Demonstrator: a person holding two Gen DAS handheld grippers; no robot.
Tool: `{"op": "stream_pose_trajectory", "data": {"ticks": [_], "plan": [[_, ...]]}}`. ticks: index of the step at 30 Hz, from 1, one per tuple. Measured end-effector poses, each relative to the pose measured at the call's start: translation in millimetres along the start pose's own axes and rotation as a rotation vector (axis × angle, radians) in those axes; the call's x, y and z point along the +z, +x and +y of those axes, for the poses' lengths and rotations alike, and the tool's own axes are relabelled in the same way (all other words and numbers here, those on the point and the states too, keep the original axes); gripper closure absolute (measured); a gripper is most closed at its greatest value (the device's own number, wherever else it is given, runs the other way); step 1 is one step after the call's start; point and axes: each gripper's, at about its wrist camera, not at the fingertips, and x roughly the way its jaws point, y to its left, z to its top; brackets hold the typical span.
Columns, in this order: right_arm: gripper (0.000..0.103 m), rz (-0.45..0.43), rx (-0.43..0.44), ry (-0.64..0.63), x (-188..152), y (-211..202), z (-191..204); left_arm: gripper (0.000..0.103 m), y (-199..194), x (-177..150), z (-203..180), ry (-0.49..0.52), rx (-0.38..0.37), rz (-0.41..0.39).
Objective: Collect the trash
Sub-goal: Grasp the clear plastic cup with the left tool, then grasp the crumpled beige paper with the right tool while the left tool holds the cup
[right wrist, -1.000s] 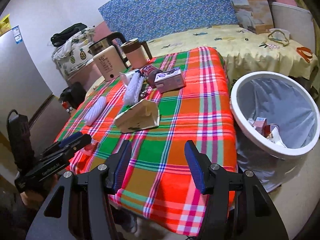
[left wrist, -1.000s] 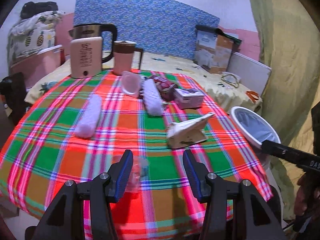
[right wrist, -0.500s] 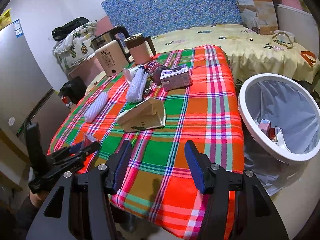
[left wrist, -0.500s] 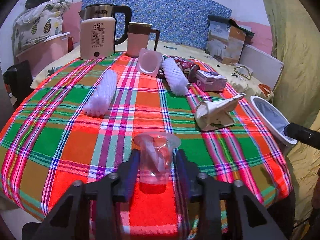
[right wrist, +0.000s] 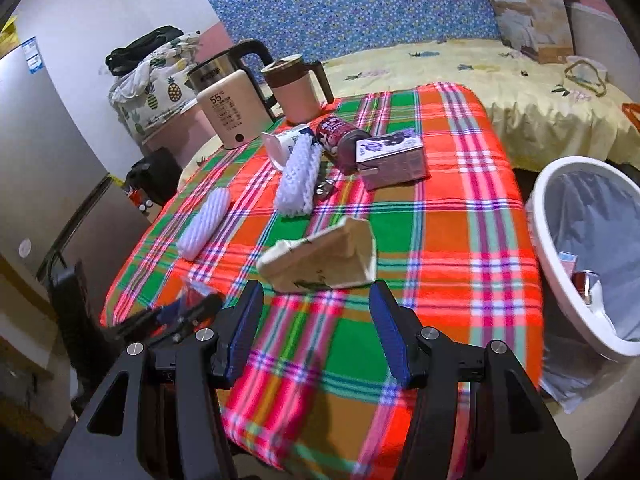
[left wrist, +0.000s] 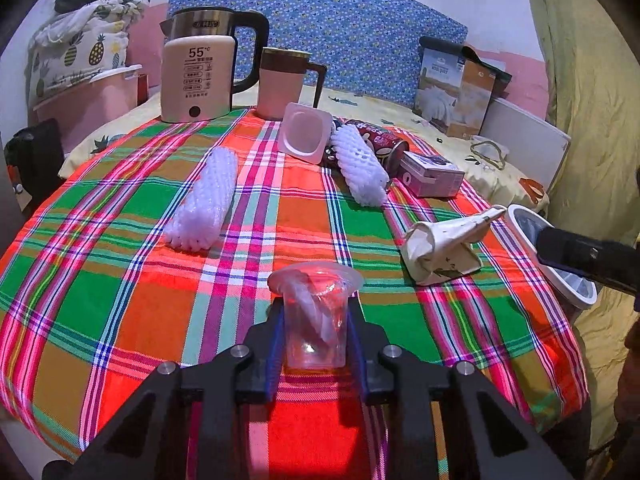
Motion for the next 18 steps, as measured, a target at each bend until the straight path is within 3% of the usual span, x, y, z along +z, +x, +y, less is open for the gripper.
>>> {"op": "stream_pose_trajectory", "data": {"ticks": [6,12,13,15,18], "plan": [[0.046,0.041,0.024,0.032,10.3,24.8,5.2,0.074,1.9,1.7,3.7,-0.011,-0.016,-0.007],[0.046,0.051,-0.008,0.097,22.4,42.5,-1.2,0.074,2.9,0.8,5.1,-0.011,-0.024,-0.014],[0.048,0.045,-0.013,0.102,23.8,43.6,-1.2,0.074,3.1,0.9,5.0,-0.011,-0.024,-0.015],[0.063,0.044,-0.036,0.113,26.0,46.9,-2.0,0.074,3.5,1.1,4.9,-0.009,-0.024,-0.015],[0.071,0.066,-0.037,0.161,25.1,52.4,-8.7,0.074,4.1,1.1,4.5,-0.006,-0.025,-0.016]]}}
